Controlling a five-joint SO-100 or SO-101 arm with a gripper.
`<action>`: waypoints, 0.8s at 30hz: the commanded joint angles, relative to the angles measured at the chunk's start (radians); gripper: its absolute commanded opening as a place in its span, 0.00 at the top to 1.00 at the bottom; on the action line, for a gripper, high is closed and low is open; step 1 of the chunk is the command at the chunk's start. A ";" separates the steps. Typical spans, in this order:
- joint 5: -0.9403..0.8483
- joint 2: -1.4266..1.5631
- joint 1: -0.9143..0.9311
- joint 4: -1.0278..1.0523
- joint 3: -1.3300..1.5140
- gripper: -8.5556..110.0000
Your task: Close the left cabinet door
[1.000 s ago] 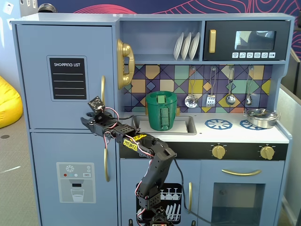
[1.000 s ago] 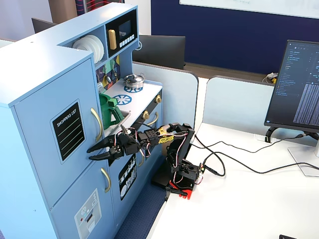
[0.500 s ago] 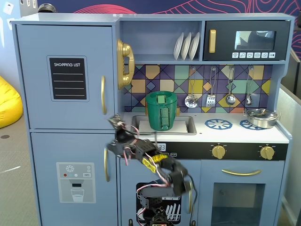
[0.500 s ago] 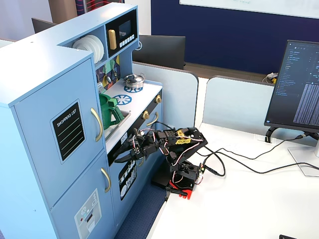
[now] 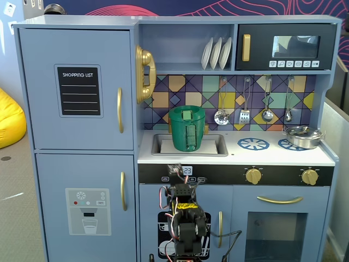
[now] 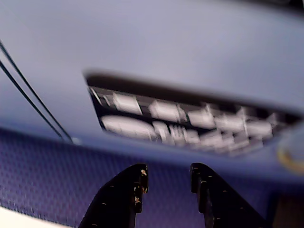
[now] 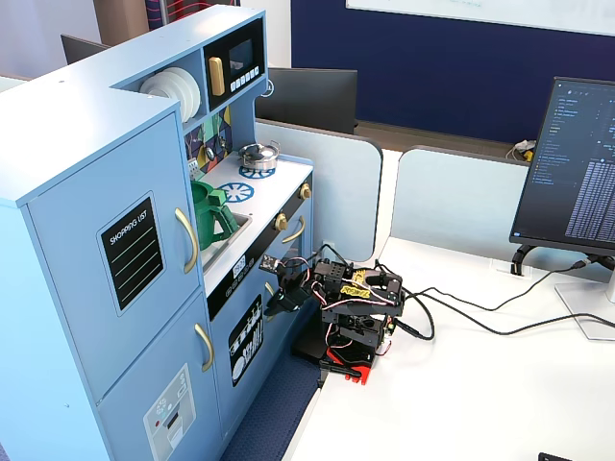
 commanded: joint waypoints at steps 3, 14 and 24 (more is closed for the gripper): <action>0.120 0.083 0.089 0.184 0.015 0.93; 0.170 0.149 0.107 0.655 0.015 0.93; 0.256 0.149 0.101 0.742 0.017 0.93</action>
